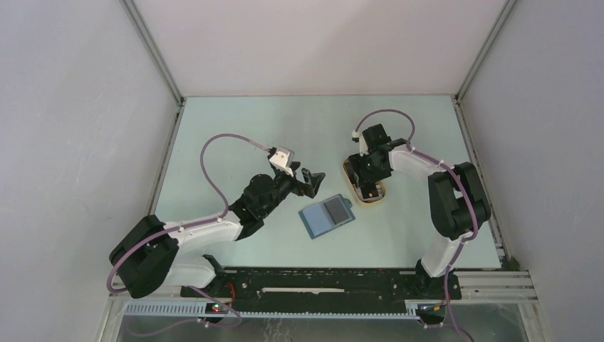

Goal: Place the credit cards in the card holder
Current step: Pick up the credit card from the storage box.

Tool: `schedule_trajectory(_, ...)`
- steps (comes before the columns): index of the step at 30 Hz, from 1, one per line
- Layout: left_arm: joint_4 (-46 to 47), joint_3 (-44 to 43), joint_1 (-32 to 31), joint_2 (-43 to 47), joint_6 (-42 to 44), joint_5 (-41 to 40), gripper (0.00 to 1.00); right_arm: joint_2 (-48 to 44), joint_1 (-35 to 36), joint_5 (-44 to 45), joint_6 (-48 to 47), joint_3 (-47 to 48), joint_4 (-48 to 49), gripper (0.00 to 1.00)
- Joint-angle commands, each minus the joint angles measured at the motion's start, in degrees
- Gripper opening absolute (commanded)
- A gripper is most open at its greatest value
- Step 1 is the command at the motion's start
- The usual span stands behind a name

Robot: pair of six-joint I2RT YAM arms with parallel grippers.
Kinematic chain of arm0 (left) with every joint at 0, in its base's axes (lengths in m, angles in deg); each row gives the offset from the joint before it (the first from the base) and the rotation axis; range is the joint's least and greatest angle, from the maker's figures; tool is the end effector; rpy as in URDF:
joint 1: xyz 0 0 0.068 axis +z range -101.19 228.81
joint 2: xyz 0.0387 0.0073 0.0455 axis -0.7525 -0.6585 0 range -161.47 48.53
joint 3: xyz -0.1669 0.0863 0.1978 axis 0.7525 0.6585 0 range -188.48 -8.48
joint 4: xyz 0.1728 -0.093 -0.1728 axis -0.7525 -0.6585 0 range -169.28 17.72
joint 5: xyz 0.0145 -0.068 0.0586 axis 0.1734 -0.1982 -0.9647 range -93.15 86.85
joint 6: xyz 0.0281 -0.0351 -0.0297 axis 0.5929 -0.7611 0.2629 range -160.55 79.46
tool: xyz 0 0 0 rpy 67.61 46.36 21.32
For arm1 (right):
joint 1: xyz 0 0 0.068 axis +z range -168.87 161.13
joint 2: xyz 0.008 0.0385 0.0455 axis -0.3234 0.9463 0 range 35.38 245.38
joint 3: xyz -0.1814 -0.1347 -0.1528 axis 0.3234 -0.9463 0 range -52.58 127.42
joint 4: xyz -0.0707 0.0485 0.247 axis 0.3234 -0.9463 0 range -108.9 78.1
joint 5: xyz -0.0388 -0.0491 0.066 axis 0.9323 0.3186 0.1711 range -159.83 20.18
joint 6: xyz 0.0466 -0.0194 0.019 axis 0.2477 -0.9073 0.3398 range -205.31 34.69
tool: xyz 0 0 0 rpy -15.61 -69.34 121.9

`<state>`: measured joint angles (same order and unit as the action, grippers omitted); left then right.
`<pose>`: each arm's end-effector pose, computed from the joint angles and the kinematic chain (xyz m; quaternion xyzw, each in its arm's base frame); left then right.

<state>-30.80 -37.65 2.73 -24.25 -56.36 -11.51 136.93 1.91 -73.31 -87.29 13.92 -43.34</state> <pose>0.1909 -0.1907 0.2362 0.1387 0.7065 -0.3109 0.6204 0.3280 0.1266 0.1800 -0.1991 0.9581 0.0626 0.1960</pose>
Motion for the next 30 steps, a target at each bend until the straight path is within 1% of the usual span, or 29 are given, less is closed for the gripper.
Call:
schedule_trajectory(1, 2.74, 1.48, 0.28, 0.17, 1.75, 0.63, 1.0, 1.12, 0.4, 1.35, 0.75, 1.74, 0.98, 0.76)
schedule_trajectory(18, 3.0, 1.66, 0.22, 0.18, 1.84, 0.76, 1.0, 1.74, 0.5, 2.34, -0.61, 1.75, 1.2, 0.67)
schedule_trajectory(22, 3.02, 1.66, 0.21, 0.27, 1.84, 0.72, 1.0, 1.01, 0.5, 1.86, -0.92, 1.7, 1.29, 0.64)
schedule_trajectory(26, 3.09, 1.71, 0.21, 0.26, 1.84, 0.72, 1.0, 0.05, 0.44, 1.48, -1.4, 1.71, 1.39, 0.58)
schedule_trajectory(30, 3.09, 1.68, 0.23, 0.23, 1.84, 0.71, 1.0, -0.83, 0.33, 1.13, -1.87, 1.73, 1.6, 0.55)
